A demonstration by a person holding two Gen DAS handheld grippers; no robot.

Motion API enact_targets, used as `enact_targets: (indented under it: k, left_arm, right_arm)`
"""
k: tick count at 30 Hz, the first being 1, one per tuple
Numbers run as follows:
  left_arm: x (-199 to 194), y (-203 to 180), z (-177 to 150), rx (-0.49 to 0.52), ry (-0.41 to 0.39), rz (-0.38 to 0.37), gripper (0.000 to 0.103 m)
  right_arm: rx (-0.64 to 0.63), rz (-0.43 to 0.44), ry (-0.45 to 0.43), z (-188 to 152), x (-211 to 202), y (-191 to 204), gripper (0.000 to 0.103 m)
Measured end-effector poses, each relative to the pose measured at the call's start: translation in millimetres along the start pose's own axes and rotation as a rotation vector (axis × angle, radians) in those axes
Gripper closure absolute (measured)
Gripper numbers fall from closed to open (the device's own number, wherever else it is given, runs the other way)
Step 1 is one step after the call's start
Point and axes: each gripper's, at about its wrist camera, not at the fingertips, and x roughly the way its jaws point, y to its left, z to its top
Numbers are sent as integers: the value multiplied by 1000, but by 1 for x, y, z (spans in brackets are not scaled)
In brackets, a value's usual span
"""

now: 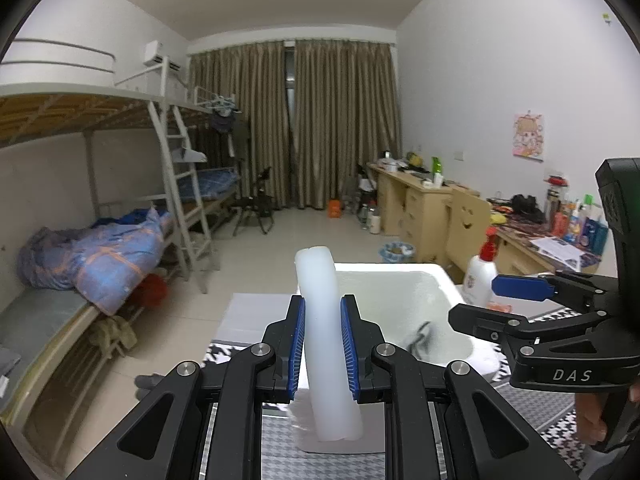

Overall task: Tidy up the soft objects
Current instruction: 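Lower the grey sock into the foam box and open the right tool, then lower the white foam stick into the foam box and open the left tool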

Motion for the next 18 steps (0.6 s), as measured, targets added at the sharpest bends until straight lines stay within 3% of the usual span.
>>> enact_targets:
  k: [18]
  left_arm:
    - [10, -19, 8, 49, -4, -58, 84]
  right_arm:
    - [38, -44, -37, -8, -22, -20, 27]
